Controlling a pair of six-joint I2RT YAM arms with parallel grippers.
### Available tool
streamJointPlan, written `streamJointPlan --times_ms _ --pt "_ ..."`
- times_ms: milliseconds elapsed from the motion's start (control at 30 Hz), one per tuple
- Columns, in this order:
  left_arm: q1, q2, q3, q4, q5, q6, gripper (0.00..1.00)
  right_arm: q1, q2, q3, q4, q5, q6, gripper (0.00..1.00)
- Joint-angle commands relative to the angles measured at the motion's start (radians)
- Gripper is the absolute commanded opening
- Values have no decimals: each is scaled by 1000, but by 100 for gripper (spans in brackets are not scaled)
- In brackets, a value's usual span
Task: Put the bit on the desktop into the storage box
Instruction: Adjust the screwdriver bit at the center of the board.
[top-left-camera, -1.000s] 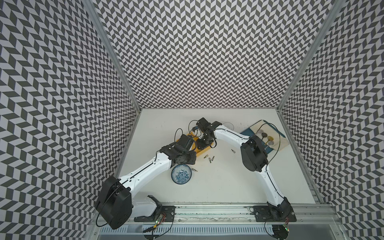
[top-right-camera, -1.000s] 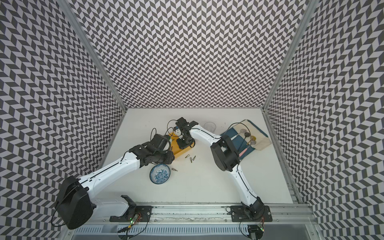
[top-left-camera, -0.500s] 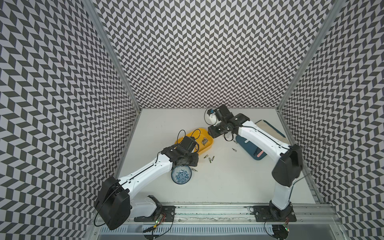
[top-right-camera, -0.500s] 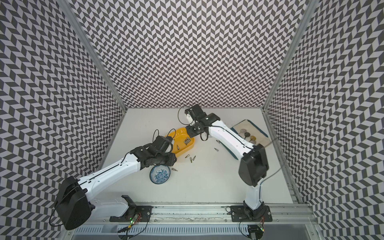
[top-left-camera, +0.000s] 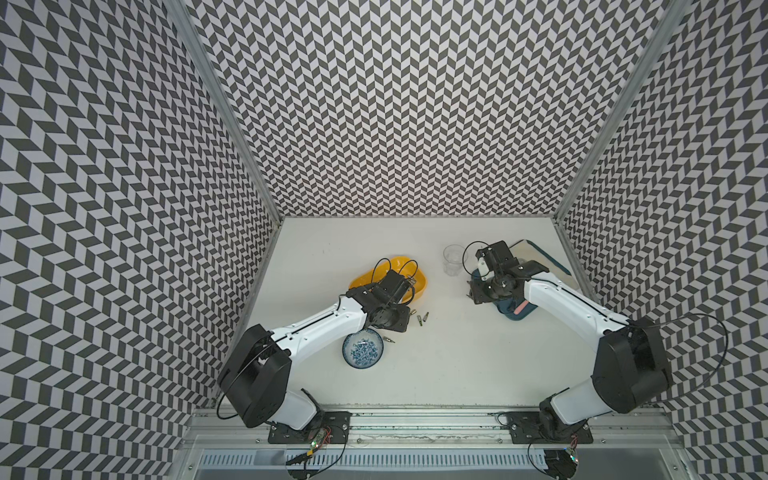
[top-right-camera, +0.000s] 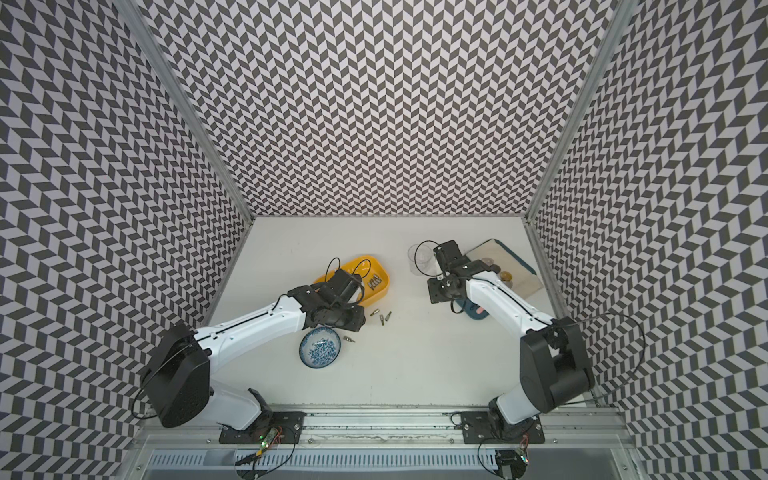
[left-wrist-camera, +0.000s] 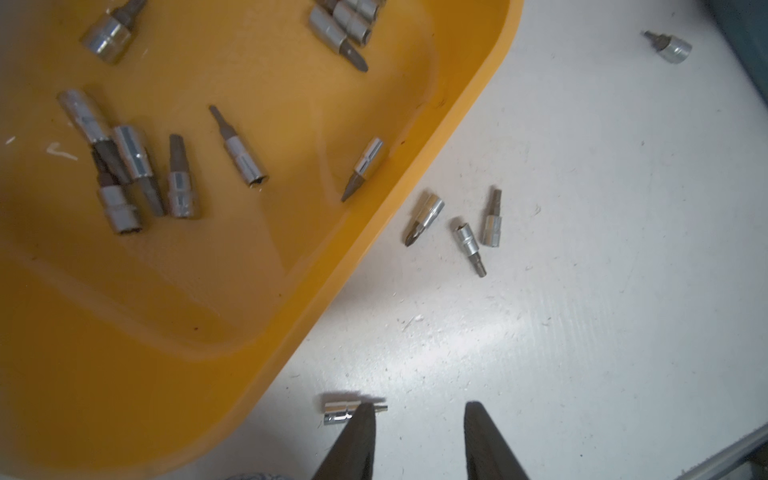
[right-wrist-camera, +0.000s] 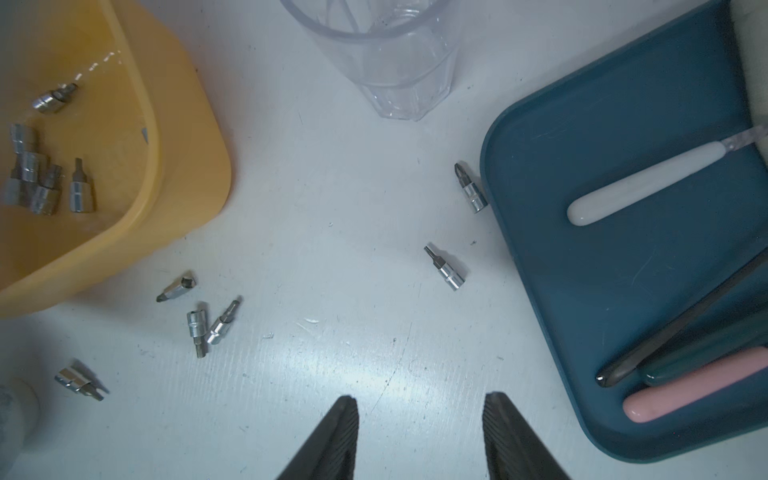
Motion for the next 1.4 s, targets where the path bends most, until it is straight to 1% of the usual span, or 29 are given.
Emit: streamJointPlan --times_ms 0,100,233,333,500,833,1167,1367 --pt "-12 24 56 21 0 16 39 -29 40 -6 127 -59 6 51" --pt "-18 41 70 22 1 13 39 -46 71 1 143 -63 -1 46" --pt "-29 53 71 30 3 10 40 -67 124 8 160 -79 -14 43" --pt "-37 64 74 30 4 7 39 -72 170 24 171 -91 -26 44" --pt "-49 73 75 35 2 -1 39 -72 225 56 188 -108 -40 47" --pt "-63 78 72 35 0 -11 40 -72 265 82 285 -161 -54 48" --pt "-73 79 61 39 -5 -20 39 -63 277 59 390 -148 -57 48" --pt "-76 76 57 36 -6 -22 39 -48 306 72 409 -111 -69 48"
